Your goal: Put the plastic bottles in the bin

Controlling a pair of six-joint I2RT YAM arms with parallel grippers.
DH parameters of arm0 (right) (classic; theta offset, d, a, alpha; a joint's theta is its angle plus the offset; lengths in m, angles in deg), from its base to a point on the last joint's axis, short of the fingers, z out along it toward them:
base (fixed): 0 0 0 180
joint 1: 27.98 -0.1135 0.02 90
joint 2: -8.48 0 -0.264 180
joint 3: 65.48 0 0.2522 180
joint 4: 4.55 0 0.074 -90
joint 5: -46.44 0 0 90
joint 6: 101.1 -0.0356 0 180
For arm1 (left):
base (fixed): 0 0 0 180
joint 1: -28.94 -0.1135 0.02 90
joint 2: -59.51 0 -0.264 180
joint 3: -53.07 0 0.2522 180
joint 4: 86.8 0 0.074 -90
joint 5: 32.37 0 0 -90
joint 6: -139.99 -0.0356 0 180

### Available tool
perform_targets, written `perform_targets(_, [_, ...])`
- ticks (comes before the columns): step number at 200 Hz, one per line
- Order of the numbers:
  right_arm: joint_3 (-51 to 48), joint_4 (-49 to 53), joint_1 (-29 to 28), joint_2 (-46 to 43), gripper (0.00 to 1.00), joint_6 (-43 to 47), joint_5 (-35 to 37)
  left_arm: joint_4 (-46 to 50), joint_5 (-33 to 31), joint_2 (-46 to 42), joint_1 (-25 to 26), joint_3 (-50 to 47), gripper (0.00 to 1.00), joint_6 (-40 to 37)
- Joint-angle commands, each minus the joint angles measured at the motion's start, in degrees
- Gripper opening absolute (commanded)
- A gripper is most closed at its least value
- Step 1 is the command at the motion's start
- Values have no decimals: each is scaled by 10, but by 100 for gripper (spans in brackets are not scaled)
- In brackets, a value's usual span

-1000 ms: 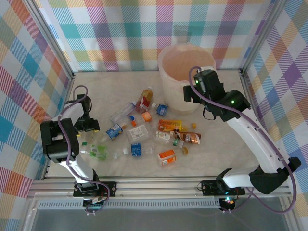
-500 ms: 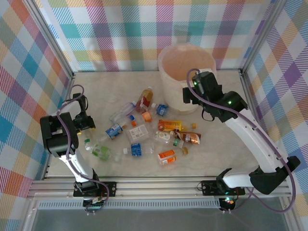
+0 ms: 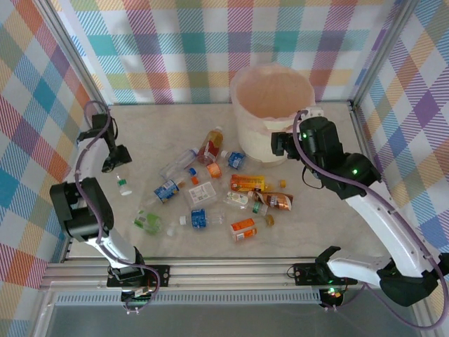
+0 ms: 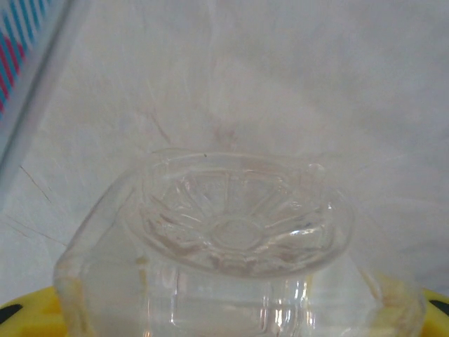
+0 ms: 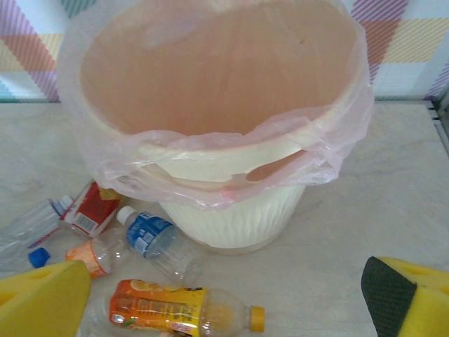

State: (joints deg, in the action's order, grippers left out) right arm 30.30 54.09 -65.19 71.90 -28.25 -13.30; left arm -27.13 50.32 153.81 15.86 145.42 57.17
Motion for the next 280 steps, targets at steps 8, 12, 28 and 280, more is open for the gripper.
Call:
perform_targets(8, [-15, -45, -3, -24, 100, 12, -56, 13, 41, -66, 31, 42, 37, 32])
perform_targets(12, [-17, -48, -4, -25, 100, 15, -64, 12, 42, -71, 38, 47, 36, 35])
perform_targets(28, [-20, -56, -3, -33, 100, 23, -83, 6, 45, -91, 68, 60, 34, 55])
perform_targets(280, [-105, -23, -3, -129, 100, -41, -16, -263, 154, 421, 443, 790, 20, 97])
